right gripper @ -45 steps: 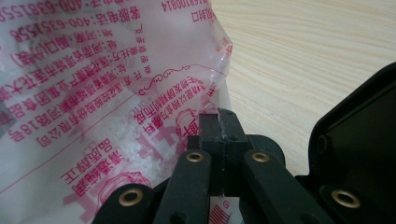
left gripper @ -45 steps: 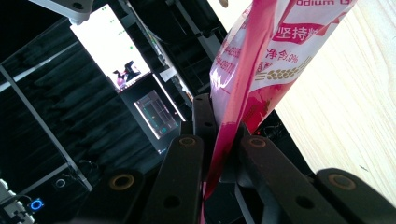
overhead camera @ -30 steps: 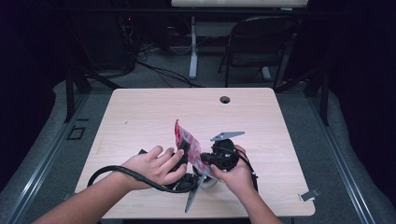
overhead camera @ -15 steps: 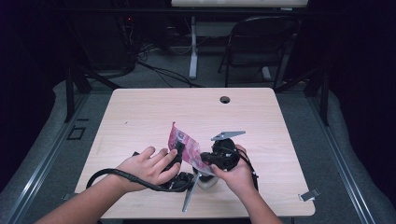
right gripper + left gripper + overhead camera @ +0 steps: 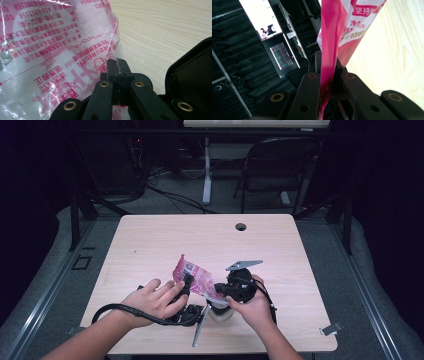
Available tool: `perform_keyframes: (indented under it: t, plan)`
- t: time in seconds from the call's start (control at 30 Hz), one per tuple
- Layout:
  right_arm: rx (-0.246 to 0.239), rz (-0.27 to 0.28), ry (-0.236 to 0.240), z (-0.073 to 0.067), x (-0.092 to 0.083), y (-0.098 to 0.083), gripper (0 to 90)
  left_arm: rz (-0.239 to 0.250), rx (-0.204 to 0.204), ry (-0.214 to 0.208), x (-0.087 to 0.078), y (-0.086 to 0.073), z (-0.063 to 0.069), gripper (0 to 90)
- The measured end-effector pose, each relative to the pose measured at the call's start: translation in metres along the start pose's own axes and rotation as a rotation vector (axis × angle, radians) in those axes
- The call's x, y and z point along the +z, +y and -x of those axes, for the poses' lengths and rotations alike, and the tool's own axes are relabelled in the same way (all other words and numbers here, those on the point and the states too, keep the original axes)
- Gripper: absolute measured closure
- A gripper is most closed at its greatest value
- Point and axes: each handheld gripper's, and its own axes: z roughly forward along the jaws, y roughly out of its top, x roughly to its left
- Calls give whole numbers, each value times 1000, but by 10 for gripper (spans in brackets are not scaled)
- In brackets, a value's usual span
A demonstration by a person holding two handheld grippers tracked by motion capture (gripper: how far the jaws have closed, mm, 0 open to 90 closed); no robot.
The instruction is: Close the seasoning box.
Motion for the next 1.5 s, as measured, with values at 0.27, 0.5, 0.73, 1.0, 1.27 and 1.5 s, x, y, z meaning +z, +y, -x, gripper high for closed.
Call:
perform_keyframes:
  t: [0.27,0.5,0.73,1.0,1.27,1.5]
  plan:
    - [0,14,4,0,-1,0,900,0,-8,-4,-1,-2,2,894]
    - [-2,14,7,0,0,0,900,0,-40,-17,0,-5,5,894]
    - [-3,14,7,0,0,1,900,-3,-45,-27,0,-6,8,894]
    - [-4,17,12,-1,0,1,900,-1,-77,-35,0,-10,14,894]
    - [-10,10,19,-1,0,2,900,-2,-127,-52,-1,-13,20,894]
    - [-12,6,24,-2,1,3,900,2,-155,-57,0,-15,26,894]
